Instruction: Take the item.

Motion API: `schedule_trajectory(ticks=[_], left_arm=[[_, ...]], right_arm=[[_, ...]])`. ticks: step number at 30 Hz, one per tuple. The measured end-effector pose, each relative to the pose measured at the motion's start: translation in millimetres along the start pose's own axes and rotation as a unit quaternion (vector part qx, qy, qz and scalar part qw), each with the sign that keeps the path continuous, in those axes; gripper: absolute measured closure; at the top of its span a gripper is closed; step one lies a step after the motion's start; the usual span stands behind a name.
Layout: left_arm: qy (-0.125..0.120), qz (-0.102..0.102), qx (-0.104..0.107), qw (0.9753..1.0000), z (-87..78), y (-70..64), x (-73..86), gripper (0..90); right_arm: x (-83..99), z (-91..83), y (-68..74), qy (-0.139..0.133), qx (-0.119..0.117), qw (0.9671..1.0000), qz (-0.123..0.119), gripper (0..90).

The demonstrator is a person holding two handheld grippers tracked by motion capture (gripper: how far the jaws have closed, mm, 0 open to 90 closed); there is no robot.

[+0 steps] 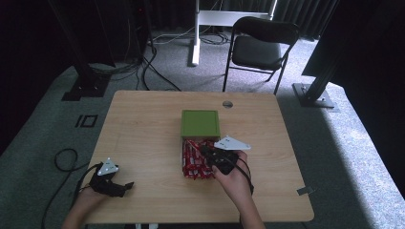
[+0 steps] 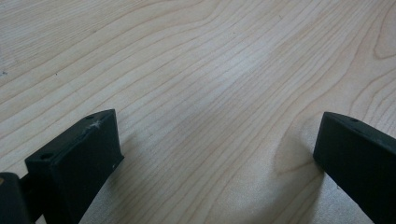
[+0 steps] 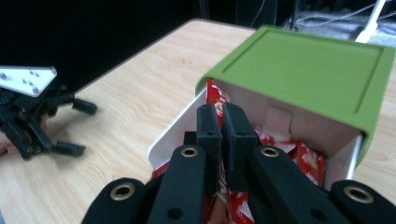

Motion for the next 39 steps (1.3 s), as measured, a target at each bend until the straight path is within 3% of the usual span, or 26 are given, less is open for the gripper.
schedule_trajectory(ticks=[9,16,21,29,30,31,39], left_arm=[[-0.001,-0.001,0.000,1.0000,0.1,-0.1,-0.1,1.5],[0.000,0.000,0.000,1.0000,0.1,0.0,-0.1,1.5],[0.000,0.000,0.000,1.0000,0.1,0.1,-0.1,1.5],[0.000,0.000,0.000,1.0000,0.1,0.0,-0.1,1.5],[0.000,-0.001,0.000,1.0000,0.1,-0.1,-0.1,1.5],[0.000,0.000,0.000,1.0000,0.0,0.0,-0.1,1.5],[-0.001,0.000,0.000,1.0000,0.1,0.0,-0.1,1.5]], right_arm=[[-19.5,-13.6,-4.9,-0.035,0.014,0.9993,-0.007,86.7],[-37.4,-25.0,-17.7,-0.070,0.048,0.9963,-0.015,86.8],[-47.4,-33.7,-31.1,-0.105,0.079,0.9912,-0.018,86.8],[-48.1,-41.0,-65.1,-0.147,0.140,0.9790,-0.005,86.8],[-45.4,-40.8,-70.2,-0.140,0.152,0.9785,-0.005,86.8],[-44.5,-41.7,-74.9,-0.149,0.158,0.9760,-0.004,86.8],[-16.9,-29.5,-109.3,-0.130,0.189,0.9726,0.037,86.8]])
Point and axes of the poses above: each handheld gripper's, and its own axes: z roughly forward along the jaws, x roughly out of its underside, y roughly to its left, the point moved 9 cm from there along z, roughly forward along the jaws, and after that the axes turned 13 degrees about -x, right-handed, at the moved point
